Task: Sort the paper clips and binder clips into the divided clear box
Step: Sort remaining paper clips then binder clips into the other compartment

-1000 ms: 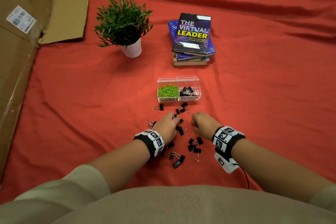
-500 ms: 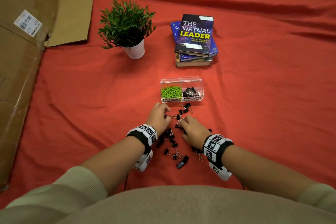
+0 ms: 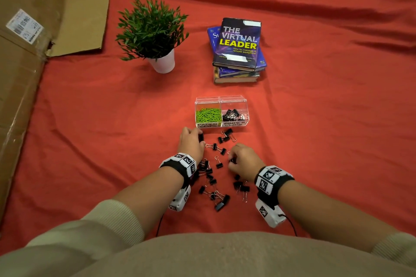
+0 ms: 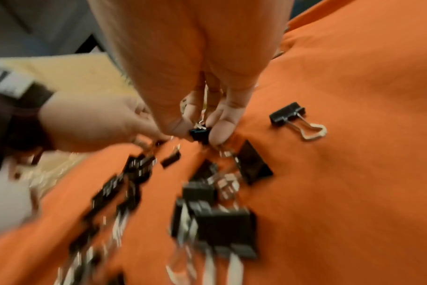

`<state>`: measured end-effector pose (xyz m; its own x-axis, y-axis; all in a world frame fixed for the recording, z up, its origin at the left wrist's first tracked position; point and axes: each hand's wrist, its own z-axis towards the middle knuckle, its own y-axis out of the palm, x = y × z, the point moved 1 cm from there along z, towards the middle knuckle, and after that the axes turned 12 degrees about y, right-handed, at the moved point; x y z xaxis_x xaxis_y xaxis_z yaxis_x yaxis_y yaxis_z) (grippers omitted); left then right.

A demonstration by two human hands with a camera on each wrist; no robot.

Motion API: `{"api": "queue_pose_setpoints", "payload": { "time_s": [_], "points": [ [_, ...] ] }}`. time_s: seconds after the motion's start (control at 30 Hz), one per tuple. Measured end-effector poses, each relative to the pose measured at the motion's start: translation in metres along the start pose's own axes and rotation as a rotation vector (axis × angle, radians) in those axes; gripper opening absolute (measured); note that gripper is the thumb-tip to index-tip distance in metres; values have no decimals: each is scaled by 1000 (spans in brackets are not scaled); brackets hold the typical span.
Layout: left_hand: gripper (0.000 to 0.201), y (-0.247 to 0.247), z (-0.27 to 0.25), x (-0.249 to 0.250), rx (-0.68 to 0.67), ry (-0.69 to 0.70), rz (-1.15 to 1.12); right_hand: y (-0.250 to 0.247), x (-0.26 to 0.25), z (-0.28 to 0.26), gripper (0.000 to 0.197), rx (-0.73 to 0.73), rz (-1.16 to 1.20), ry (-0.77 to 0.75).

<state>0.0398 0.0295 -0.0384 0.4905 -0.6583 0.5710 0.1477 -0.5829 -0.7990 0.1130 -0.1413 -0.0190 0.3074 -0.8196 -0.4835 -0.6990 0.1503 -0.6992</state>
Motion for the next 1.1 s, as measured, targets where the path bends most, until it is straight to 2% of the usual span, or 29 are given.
{"api": "queue_pose_setpoints", "payload": {
  "time_s": [0.1,0.2,0.3,0.43,0.53,0.63,0.73,0.8,0.93,1.1],
  "points": [
    [31,-2,0,1,-13,10,16,-24,-8,8,11,50,209,92],
    [31,-2,-2,3,-60,63,53,-60,-23,24,13,127,297,83],
    [30,-5,-5,4,-110,123,92,-86,-34,44,10,256,220,28],
    [25,-9,-8,5,-133,151,86,-90,-39,60,11,260,49,-25],
    [23,-12,-11,7,-117,156,26,-75,-38,55,14,322,-53,-183],
    [22,-14,-13,11,-93,143,-69,-50,-37,46,20,229,-232,-286],
    [23,-19,-16,22,-61,167,-143,-23,-27,42,42,86,-443,-194],
    [24,-25,-15,34,-32,200,-199,-9,-16,39,53,70,-523,-145],
    [26,-38,3,67,27,285,-250,2,1,33,31,143,-449,-112],
    [24,-38,46,103,45,365,-269,2,16,21,29,92,-290,-56]
  ]
}}
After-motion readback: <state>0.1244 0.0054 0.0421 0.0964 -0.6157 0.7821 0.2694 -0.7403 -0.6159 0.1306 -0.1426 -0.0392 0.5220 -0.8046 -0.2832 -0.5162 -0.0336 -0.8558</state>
